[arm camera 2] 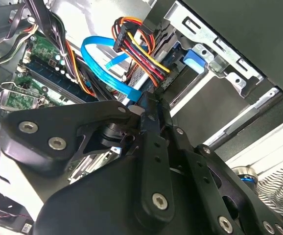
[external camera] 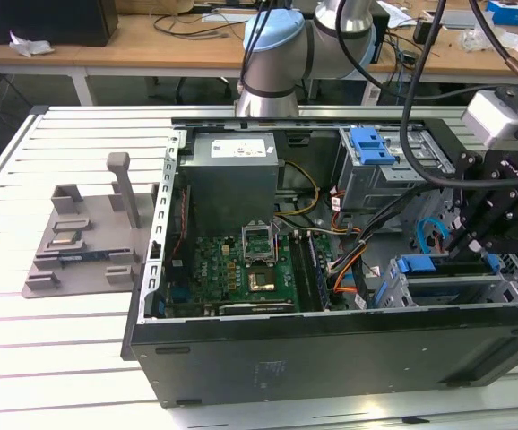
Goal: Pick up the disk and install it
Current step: 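Insert the second disk wire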
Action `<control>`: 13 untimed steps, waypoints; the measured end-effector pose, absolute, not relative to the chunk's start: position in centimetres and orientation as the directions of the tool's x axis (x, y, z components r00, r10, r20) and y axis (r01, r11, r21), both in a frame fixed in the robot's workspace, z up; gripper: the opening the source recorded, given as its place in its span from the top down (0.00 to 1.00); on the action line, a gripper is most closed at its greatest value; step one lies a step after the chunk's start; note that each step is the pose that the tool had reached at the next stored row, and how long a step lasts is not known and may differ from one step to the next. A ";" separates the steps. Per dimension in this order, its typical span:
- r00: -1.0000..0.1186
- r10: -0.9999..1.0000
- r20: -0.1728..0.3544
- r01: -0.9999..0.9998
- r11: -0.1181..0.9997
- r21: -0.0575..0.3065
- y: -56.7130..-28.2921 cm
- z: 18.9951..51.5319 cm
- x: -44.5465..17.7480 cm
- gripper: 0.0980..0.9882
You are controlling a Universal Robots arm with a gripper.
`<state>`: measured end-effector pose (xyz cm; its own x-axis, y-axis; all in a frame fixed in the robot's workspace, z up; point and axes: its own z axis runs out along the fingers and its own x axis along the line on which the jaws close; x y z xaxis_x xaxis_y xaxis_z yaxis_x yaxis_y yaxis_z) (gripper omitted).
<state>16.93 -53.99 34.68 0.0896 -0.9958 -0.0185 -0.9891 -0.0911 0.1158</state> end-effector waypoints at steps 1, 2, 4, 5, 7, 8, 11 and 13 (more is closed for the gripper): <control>0.089 -0.996 -0.020 -0.989 -0.091 0.116 -54.0 34.7 16.9 0.93; 0.089 -0.996 -0.021 -0.989 -0.091 0.116 -54.0 34.7 16.9 0.93; 0.090 -0.996 -0.023 -0.989 -0.092 0.115 -53.9 34.7 17.0 0.93; 0.090 -0.996 -0.024 -0.989 -0.092 0.116 -53.9 34.7 17.0 0.93; 0.090 -0.996 -0.024 -0.989 -0.092 0.116 -53.9 34.6 17.0 0.93; 0.090 -0.996 -0.024 -0.989 -0.092 0.116 -53.9 34.6 17.0 0.93; 0.090 -0.996 -0.024 -0.989 -0.092 0.116 -53.9 34.4 17.0 0.93; 0.090 -0.996 -0.024 -0.989 -0.092 0.116 -53.9 34.3 17.0 0.93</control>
